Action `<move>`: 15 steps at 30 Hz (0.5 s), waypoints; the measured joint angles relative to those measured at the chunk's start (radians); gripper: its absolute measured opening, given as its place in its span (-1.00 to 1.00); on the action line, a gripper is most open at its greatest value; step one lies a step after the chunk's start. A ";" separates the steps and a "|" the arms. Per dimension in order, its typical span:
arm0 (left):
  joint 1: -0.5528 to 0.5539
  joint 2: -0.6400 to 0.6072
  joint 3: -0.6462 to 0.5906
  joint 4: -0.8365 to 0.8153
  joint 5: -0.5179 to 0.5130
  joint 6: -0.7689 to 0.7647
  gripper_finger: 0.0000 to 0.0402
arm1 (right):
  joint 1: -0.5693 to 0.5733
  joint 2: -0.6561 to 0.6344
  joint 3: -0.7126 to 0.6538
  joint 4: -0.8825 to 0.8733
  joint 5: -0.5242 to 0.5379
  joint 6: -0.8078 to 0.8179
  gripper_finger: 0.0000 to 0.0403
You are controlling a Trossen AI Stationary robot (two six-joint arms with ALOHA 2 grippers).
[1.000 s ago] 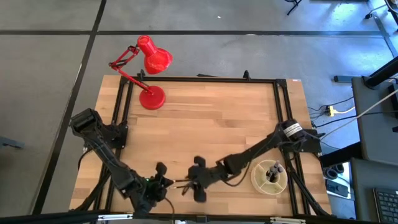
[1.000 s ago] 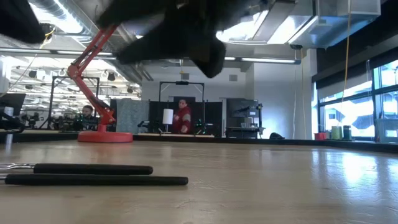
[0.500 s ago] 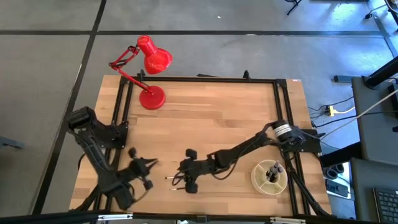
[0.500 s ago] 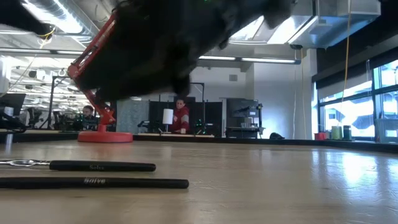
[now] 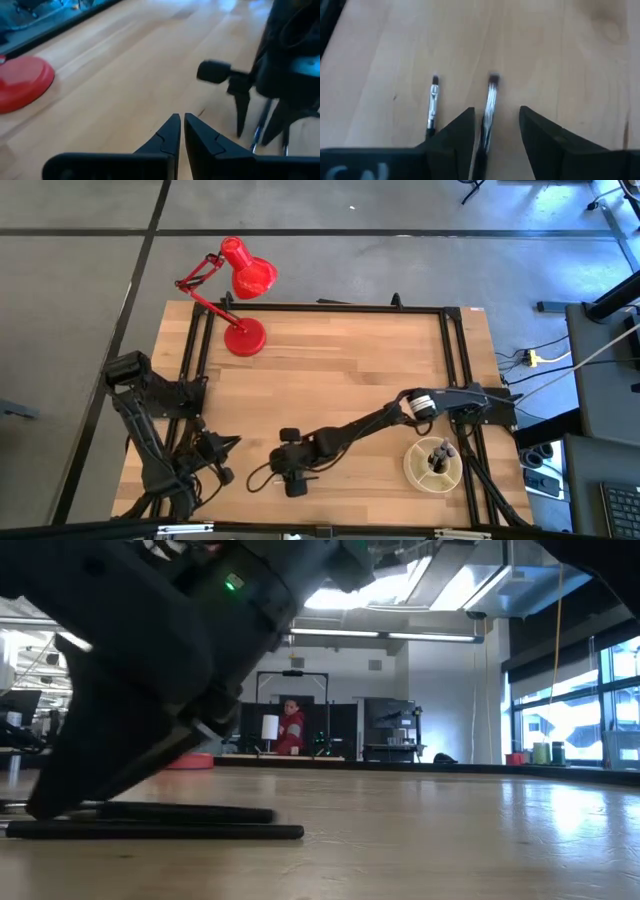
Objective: Sort items
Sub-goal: Put the eyeshadow brush into the brush organizer
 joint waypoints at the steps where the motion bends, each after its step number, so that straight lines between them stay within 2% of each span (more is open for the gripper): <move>1: -0.002 0.000 0.000 0.001 0.017 0.002 -0.90 | 0.000 0.008 0.017 -0.023 -0.001 -0.002 -0.24; 6: -0.012 0.000 0.000 0.003 0.046 0.018 -0.90 | 0.000 0.012 0.021 -0.102 -0.012 -0.003 -0.33; 13: -0.014 0.000 0.000 0.010 0.046 0.018 -0.90 | -0.001 0.012 0.020 -0.225 -0.014 0.051 -0.87; 15: -0.014 0.000 0.000 0.011 0.046 0.018 -0.90 | -0.002 0.013 0.017 -0.278 -0.017 0.067 -0.93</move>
